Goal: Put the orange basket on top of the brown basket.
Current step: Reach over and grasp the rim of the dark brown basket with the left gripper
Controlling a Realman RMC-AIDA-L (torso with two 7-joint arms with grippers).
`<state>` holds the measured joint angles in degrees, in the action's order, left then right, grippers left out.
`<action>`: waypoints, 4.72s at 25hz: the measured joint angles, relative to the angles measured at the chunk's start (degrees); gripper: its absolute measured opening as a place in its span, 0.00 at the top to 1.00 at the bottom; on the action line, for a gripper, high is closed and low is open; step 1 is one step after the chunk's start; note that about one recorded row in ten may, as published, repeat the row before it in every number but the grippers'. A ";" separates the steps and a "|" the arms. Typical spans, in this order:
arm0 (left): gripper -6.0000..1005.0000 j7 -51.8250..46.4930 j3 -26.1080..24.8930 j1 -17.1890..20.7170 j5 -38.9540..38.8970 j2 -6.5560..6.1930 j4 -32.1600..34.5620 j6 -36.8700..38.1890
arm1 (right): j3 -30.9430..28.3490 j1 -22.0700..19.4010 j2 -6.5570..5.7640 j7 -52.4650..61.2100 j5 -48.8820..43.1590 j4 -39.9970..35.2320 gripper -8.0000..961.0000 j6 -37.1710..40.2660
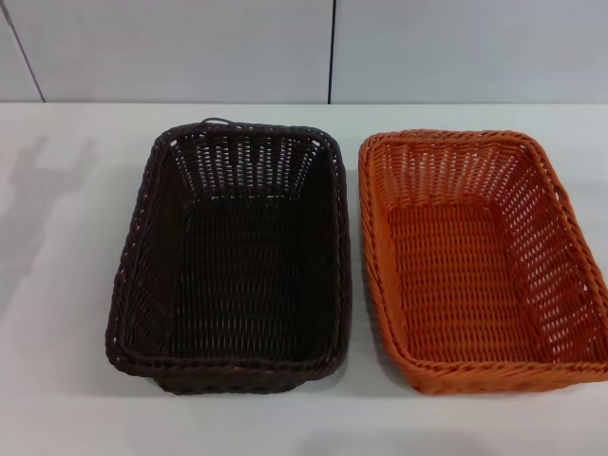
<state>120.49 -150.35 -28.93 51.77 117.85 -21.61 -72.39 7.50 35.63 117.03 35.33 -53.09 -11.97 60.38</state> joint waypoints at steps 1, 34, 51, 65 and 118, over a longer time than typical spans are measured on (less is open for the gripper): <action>0.15 0.19 0.15 0.08 -0.03 0.06 -0.24 0.00 | 0.04 -0.01 0.01 0.00 0.00 0.02 0.29 0.00; 0.19 -58.75 31.82 -5.71 25.45 -17.79 -21.54 20.37 | -0.13 -0.05 0.39 0.00 0.00 0.20 0.29 -0.06; 0.21 -95.09 26.34 -11.64 79.51 -14.50 -51.21 -13.51 | -0.79 -1.36 0.01 0.00 0.00 0.10 0.29 -0.09; 0.19 -99.37 22.65 -10.37 98.41 -2.92 -58.79 -20.64 | -0.83 -0.56 -0.68 -0.06 0.00 -0.21 0.29 -1.73; 0.32 -102.13 28.60 -8.96 98.07 -0.01 -45.40 -11.83 | -0.72 -1.36 -1.23 -0.09 -0.11 -0.42 0.29 -2.10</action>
<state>18.36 -121.75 -37.89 149.84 117.84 -67.01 -84.22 6.78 34.26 115.80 35.24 -53.19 -12.39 58.27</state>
